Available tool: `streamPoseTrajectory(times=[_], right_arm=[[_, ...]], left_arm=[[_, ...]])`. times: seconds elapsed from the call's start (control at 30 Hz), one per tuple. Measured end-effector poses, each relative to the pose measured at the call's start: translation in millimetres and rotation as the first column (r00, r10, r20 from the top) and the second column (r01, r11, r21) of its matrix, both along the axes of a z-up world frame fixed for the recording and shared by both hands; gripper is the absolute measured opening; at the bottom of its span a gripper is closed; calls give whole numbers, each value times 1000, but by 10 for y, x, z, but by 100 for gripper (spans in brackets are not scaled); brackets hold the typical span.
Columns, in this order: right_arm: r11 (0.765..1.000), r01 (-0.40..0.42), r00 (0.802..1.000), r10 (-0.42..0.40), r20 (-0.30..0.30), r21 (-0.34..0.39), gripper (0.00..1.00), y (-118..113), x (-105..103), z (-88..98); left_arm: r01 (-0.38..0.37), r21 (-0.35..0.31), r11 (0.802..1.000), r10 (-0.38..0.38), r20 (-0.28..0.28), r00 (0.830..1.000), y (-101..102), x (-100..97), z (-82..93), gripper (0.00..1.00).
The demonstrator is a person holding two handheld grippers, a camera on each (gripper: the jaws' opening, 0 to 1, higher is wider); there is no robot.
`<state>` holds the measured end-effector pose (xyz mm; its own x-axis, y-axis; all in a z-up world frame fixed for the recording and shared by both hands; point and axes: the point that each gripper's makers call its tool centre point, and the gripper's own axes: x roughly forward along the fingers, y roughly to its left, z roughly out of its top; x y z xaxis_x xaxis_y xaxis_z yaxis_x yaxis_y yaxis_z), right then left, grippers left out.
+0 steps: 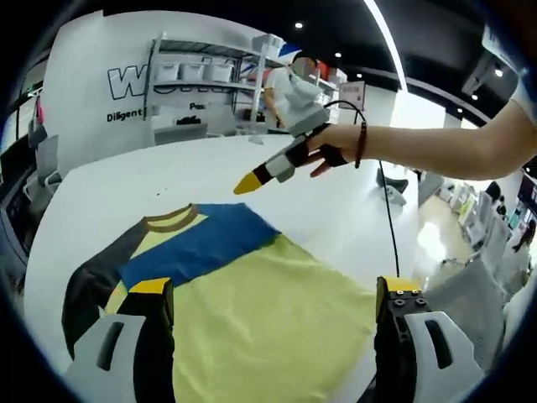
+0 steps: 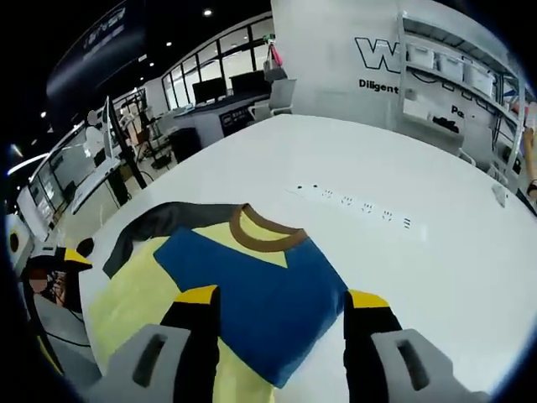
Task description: Fold the garment on the visible template until the final outline fits inside the template.
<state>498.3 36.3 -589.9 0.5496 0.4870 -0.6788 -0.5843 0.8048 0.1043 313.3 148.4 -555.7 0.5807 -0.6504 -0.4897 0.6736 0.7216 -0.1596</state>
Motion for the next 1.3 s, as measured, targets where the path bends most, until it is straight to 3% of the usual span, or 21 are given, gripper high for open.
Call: streamPoseTrajectory(times=[0.13,0.23,0.37,0.43,0.57,0.67,0.8,1.3], right_arm=[[1000,-2,1000,2,2,1,50,-69,44,-69],[1000,0,1000,0,5,11,51,-89,71,-93],[1000,-1,1000,1,-7,-6,51,-142,106,-188],[1000,3,1000,-3,-10,-9,51,-169,129,-229],[1000,23,999,-24,-36,-15,51,-222,162,-345],[999,28,999,-29,-39,-19,50,-243,192,-393],[999,32,999,-33,-43,-26,47,-279,233,-464],[998,59,997,-60,-41,-39,31,-402,432,-672]], left_arm=[[-24,-105,994,24,-3,1000,-201,48,58,94],[-2,-67,998,5,31,1000,-314,72,20,93],[-12,-50,999,13,6,1000,-444,148,-97,89],[-25,-26,999,24,-33,999,-478,150,-188,84],[-19,-16,1000,18,-48,999,-599,163,-295,87],[-12,-18,1000,11,-45,999,-696,196,-309,82],[4,12,1000,-4,-44,999,-866,220,-375,83],[18,39,999,-15,-90,996,-1283,216,-701,67]])
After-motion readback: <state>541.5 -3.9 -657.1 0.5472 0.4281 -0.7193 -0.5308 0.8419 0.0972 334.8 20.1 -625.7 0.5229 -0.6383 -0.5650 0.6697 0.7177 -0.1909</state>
